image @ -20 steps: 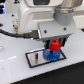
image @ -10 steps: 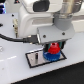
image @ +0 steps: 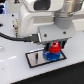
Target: Insert the blue gear onto the right peg, followed by the red gear
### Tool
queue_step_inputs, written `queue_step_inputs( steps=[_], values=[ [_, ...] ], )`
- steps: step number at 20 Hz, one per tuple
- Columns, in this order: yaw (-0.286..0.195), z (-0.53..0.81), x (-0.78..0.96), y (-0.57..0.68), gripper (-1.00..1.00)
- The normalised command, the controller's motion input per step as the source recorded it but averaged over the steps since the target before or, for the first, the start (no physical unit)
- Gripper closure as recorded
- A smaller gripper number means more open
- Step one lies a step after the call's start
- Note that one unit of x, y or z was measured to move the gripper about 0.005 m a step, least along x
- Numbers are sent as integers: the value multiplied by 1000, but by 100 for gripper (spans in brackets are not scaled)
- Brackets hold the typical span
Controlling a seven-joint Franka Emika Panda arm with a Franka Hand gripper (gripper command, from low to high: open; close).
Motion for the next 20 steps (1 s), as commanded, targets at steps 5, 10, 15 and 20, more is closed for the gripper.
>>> queue_step_inputs(
  steps=[5, 10, 15, 20],
  values=[
    [0, 118, 38, -15, 100],
    [0, -5, 198, -105, 100],
    [0, -89, 238, -143, 100],
    [0, -52, 349, -26, 100]
  ],
)
